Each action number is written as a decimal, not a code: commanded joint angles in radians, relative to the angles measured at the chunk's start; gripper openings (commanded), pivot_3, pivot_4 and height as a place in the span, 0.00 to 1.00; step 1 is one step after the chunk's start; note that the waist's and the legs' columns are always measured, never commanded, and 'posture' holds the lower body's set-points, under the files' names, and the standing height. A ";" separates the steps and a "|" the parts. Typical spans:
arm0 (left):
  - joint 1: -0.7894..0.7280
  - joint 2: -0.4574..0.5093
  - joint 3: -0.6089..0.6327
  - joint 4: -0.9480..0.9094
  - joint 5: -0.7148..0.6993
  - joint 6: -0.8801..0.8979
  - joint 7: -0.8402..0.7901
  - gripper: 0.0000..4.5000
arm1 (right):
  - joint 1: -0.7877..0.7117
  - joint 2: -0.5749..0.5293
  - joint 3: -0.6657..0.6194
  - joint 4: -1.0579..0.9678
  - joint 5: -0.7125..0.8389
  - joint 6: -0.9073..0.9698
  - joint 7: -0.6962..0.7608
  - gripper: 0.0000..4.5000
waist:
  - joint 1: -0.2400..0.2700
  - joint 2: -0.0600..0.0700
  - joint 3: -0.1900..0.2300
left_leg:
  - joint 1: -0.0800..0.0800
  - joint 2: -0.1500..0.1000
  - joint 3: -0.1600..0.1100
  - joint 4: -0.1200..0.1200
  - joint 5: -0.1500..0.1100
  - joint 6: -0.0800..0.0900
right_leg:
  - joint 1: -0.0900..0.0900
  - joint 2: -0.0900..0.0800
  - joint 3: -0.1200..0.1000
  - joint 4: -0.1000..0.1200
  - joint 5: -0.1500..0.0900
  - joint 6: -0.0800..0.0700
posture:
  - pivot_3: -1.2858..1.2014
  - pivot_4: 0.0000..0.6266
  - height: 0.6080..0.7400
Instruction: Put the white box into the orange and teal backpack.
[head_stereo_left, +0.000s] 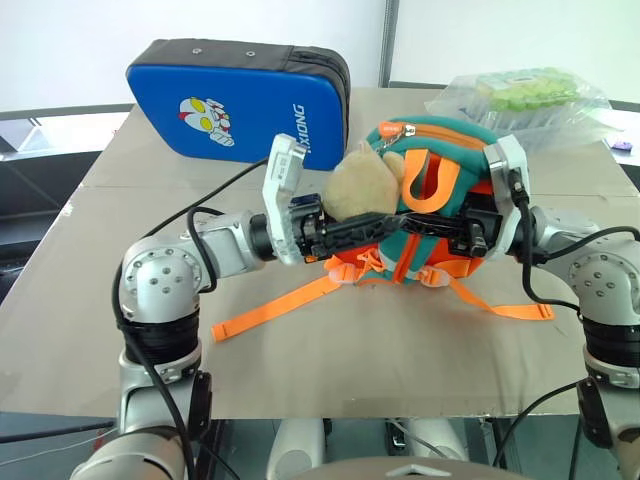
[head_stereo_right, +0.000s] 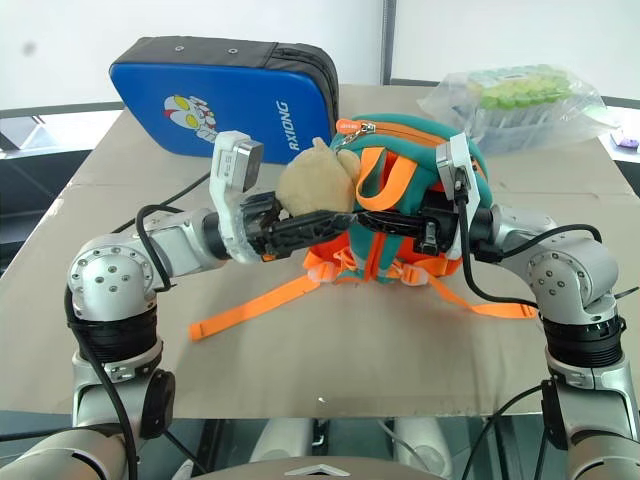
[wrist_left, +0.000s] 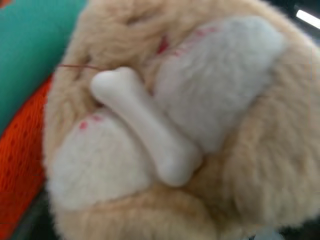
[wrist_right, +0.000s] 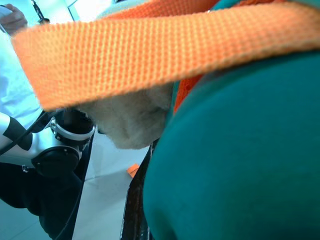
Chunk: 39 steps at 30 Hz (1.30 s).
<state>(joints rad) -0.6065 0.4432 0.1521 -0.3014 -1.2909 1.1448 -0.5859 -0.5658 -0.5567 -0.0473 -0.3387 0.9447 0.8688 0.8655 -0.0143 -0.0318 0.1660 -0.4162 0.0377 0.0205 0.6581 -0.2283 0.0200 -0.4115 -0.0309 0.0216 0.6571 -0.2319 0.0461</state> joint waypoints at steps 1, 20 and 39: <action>-0.004 -0.003 0.048 0.014 -0.081 -0.019 0.008 0.50 | -0.001 0.003 -0.036 -0.067 0.053 0.005 -0.023 0.00 | 0.001 0.000 0.000 | 0.000 0.000 0.000 0.000 0.000 0.000 | 0.000 0.000 0.000 0.000 0.000 0.000 | 0.52 0.24 1.00; 0.269 0.130 0.350 0.322 -0.466 -0.203 0.371 0.05 | -0.062 0.203 -0.319 0.077 0.150 -0.215 -0.431 0.00 | 0.002 0.000 0.000 | 0.000 0.000 0.002 -0.003 0.000 0.000 | -0.001 -0.002 0.001 -0.002 0.000 0.000 | 0.52 0.24 1.00; 0.295 0.057 0.046 0.253 0.341 -0.605 0.098 0.05 | 0.095 0.010 -0.007 -0.042 -0.308 -0.334 -0.333 0.00 | 0.029 -0.002 -0.001 | -0.001 -0.001 0.007 -0.004 0.000 0.000 | 0.000 -0.004 -0.001 -0.006 -0.001 -0.002 | 0.52 0.24 1.00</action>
<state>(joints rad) -0.3032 0.4830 0.2073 -0.0469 -1.0454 0.6056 -0.4527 -0.4971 -0.5233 -0.0610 -0.3668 0.7177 0.5884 0.5217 0.0151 -0.0333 0.1648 -0.4175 0.0364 0.0282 0.6540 -0.2283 0.0199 -0.4115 -0.0341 0.0212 0.6507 -0.2329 0.0440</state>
